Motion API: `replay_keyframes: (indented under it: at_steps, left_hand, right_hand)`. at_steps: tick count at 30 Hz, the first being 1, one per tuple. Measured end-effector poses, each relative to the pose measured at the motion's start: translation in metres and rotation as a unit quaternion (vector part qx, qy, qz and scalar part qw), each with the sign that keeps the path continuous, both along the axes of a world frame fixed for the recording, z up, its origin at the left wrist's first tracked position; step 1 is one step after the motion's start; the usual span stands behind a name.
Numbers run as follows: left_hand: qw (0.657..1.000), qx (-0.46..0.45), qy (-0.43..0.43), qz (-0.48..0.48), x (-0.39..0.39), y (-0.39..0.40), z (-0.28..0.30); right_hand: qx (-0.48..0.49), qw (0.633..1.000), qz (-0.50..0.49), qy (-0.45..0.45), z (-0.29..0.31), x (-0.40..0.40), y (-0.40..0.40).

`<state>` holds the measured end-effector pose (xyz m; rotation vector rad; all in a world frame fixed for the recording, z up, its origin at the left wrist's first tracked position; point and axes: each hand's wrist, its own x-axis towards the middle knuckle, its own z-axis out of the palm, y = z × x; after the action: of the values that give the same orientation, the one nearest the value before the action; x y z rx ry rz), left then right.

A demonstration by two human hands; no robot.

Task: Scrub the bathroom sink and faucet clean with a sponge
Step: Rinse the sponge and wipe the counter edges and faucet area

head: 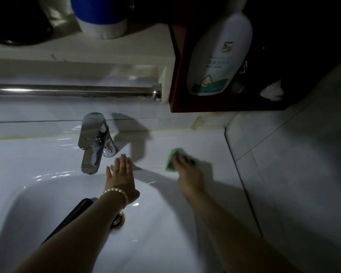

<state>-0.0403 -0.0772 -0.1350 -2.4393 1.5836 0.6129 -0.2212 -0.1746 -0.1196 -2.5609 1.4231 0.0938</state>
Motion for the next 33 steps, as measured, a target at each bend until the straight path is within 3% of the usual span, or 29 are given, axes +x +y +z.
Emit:
replay_keyframes:
  at_steps: [5, 7, 10, 12, 15, 19, 25, 28, 30, 33]
  left_hand:
    - [0.999, -0.028, -0.013, -0.015, 0.006, 0.013, 0.001]
    - [0.998, -0.044, -0.025, -0.023, -0.003, 0.023, 0.0]
    - [0.997, -0.057, -0.006, -0.059, -0.027, 0.031, -0.001]
    - [0.994, -0.049, 0.03, -0.098, -0.046, 0.031, 0.0]
    - [0.986, -0.034, 0.078, -0.145, -0.068, 0.032, -0.001]
    - [0.983, 0.001, 0.085, -0.165, -0.078, 0.041, 0.0]
    - [0.987, 0.029, 0.105, -0.118, -0.078, 0.056, 0.002]
    - [0.985, -0.003, 0.163, -0.056, -0.085, 0.058, 0.004]
    - [0.971, -0.053, 0.228, 0.041, -0.087, 0.06, 0.006]
    - [0.949, -0.104, 0.266, 0.135, -0.085, 0.068, 0.011]
  right_hand:
    - [0.218, 0.969, 0.097, -0.06, 0.017, -0.001, 0.044]
    - [0.21, 0.97, 0.054, -0.109, 0.029, -0.02, 0.028]
    - [0.064, 0.976, -0.08, -0.193, 0.043, -0.058, -0.023]
    - [-0.015, 0.99, -0.105, -0.095, 0.043, -0.084, -0.054]
    - [-0.037, 0.996, -0.041, 0.072, 0.031, -0.104, -0.07]
    - [-0.039, 0.993, -0.048, 0.104, 0.019, -0.106, -0.054]
    - [-0.013, 0.978, -0.166, 0.122, 0.013, -0.086, 0.009]
    - [0.034, 0.991, -0.103, 0.074, 0.013, -0.058, 0.038]
    - [0.094, 0.995, -0.023, 0.028, 0.018, -0.039, 0.057]
    - [0.257, 0.965, 0.021, -0.053, 0.025, -0.028, 0.075]
